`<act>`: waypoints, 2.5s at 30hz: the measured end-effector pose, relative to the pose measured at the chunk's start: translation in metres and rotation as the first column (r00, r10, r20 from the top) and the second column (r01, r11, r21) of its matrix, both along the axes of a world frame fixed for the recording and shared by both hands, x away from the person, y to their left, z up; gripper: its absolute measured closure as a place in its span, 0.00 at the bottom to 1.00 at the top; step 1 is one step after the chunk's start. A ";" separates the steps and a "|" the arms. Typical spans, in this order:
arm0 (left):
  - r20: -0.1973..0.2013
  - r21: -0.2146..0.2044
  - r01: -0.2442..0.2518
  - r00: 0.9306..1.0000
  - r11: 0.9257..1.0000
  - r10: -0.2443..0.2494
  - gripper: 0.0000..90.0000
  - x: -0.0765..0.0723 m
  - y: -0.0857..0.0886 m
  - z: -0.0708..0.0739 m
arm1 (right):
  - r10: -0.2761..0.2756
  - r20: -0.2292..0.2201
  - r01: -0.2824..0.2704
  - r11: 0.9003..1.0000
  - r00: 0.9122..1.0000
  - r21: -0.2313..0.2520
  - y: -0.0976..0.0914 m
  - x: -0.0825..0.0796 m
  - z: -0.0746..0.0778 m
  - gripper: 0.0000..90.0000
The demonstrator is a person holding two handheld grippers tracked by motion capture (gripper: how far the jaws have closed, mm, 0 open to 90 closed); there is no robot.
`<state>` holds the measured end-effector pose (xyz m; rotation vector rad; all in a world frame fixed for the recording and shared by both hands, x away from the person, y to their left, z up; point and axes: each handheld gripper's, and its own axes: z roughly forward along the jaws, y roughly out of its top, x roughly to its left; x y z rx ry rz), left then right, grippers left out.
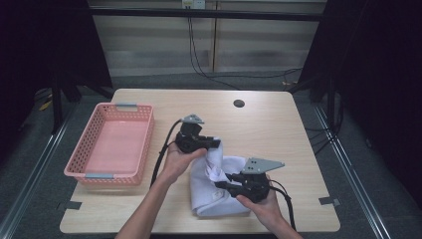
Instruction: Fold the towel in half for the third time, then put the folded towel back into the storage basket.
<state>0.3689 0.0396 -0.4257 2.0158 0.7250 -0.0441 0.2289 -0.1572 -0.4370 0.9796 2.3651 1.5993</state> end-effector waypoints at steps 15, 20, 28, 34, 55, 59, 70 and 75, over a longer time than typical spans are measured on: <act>-0.046 0.023 0.019 0.999 1.000 -0.018 0.70 0.004 -0.050 -0.039 | -0.095 -0.121 0.076 0.985 0.988 -0.155 -0.057 -0.018 -0.038 0.47; 0.020 -0.025 -0.015 1.000 1.000 0.015 0.50 -0.002 -0.039 -0.020 | -0.138 -0.094 0.124 0.982 0.986 -0.145 -0.072 -0.017 -0.031 0.31; 0.022 0.026 0.011 1.000 1.000 -0.012 0.62 -0.033 0.010 -0.019 | -0.209 -0.039 0.200 0.966 0.977 -0.165 -0.064 0.026 -0.015 0.23; 0.001 0.088 0.091 0.996 0.992 -0.091 0.61 -0.080 0.029 -0.035 | -0.244 -0.004 0.234 0.933 0.970 -0.272 -0.037 0.076 -0.016 0.22; -0.005 0.141 0.128 0.992 0.982 -0.129 0.44 -0.106 0.042 -0.053 | -0.294 -0.104 0.250 0.917 0.950 -0.312 -0.085 0.078 -0.056 0.52; -0.009 0.143 0.115 0.993 0.983 -0.115 0.39 -0.115 0.056 -0.049 | -0.313 -0.103 0.266 0.908 0.944 -0.324 -0.092 0.079 -0.057 0.37; -0.034 0.175 0.137 0.991 0.975 -0.133 0.29 -0.123 0.061 -0.060 | -0.235 -0.112 0.194 0.937 0.966 -0.290 -0.077 0.088 -0.057 0.16; -0.045 0.193 0.170 0.985 0.966 -0.165 0.28 -0.124 0.054 -0.064 | -0.192 -0.148 0.144 0.947 0.970 -0.286 -0.076 0.089 -0.062 0.17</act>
